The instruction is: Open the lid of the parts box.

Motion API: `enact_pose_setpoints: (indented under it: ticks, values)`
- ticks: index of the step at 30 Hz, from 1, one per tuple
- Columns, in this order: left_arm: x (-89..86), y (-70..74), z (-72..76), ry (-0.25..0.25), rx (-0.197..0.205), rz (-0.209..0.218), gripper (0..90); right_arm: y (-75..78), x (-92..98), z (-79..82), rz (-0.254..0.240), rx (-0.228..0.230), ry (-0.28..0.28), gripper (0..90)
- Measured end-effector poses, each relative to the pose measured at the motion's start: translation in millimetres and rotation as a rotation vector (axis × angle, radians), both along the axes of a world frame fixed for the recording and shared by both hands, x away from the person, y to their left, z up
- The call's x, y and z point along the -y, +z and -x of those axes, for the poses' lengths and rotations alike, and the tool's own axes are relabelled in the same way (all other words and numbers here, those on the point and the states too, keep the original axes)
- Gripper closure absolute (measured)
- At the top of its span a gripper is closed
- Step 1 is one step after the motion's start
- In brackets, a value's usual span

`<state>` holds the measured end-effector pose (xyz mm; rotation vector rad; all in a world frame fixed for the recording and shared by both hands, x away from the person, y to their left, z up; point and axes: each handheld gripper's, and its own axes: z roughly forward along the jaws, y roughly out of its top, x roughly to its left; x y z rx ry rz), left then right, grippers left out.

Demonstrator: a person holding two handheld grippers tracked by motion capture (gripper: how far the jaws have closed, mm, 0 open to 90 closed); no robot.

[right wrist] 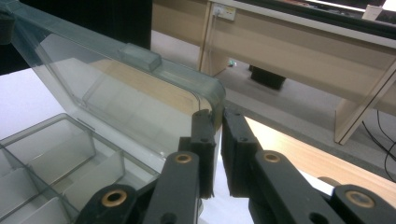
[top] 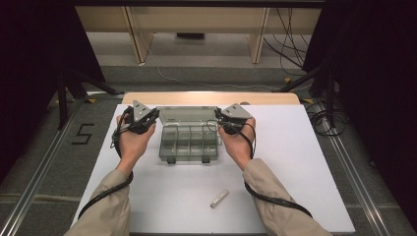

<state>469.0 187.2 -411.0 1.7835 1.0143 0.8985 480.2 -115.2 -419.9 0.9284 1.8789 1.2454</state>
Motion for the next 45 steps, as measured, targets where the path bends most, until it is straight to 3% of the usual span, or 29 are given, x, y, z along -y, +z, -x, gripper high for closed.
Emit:
enact_pose_setpoints:
  ticks: [5, 7, 13, 19, 21, 25, 26, 28, 30, 31, 42, 45]
  values:
    - [-0.2, 0.6, -3.2, 0.002, -0.003, 0.004, 83.6, 0.4, -0.4, -2.4, 0.000, -0.006, -0.002, 84.3]
    - [-0.1, 1.3, -5.2, 0.003, -0.006, 0.004, 83.5, -0.3, -1.6, -3.6, -0.028, -0.022, -0.006, 84.5]
    - [0.4, 1.8, -9.0, 0.010, -0.009, 0.008, 83.4, -0.6, -1.9, -7.7, -0.031, 0.000, -0.027, 84.7]
    - [0.2, 2.2, -12.1, 0.011, -0.014, 0.013, 83.3, -2.3, -3.4, -9.0, -0.063, -0.020, -0.035, 85.0]
    - [0.2, 2.2, -12.7, 0.012, -0.013, 0.015, 83.3, -2.8, -3.1, -10.5, -0.057, 0.006, -0.048, 85.0]
    - [0.2, 2.0, -15.4, 0.015, -0.013, 0.021, 83.3, -2.9, -3.3, -12.3, -0.061, 0.002, -0.051, 85.1]
    - [0.2, 1.8, -16.0, 0.015, -0.013, 0.025, 83.3, -3.0, -4.4, -12.0, -0.078, -0.022, -0.048, 85.1]
    - [-0.7, 2.5, -17.1, 0.018, -0.008, 0.015, 83.3, -3.1, -4.2, -13.9, -0.076, -0.008, -0.049, 85.1]
    - [0.1, 2.0, -17.7, 0.016, -0.016, 0.027, 83.3, -2.8, -3.8, -15.1, -0.065, -0.003, -0.059, 85.2]
    - [0.2, 2.1, -19.0, 0.017, -0.017, 0.028, 83.3, -2.9, -5.1, -14.8, -0.083, -0.026, -0.056, 85.2]
    - [-0.2, 2.1, -25.6, 0.020, -0.024, 0.045, 83.3, -4.1, -5.1, -22.3, -0.095, -0.009, -0.074, 85.4]
    - [-1.0, 0.8, -27.7, 0.020, -0.027, 0.072, 83.3, -3.9, -5.9, -23.2, -0.115, -0.039, -0.072, 85.5]
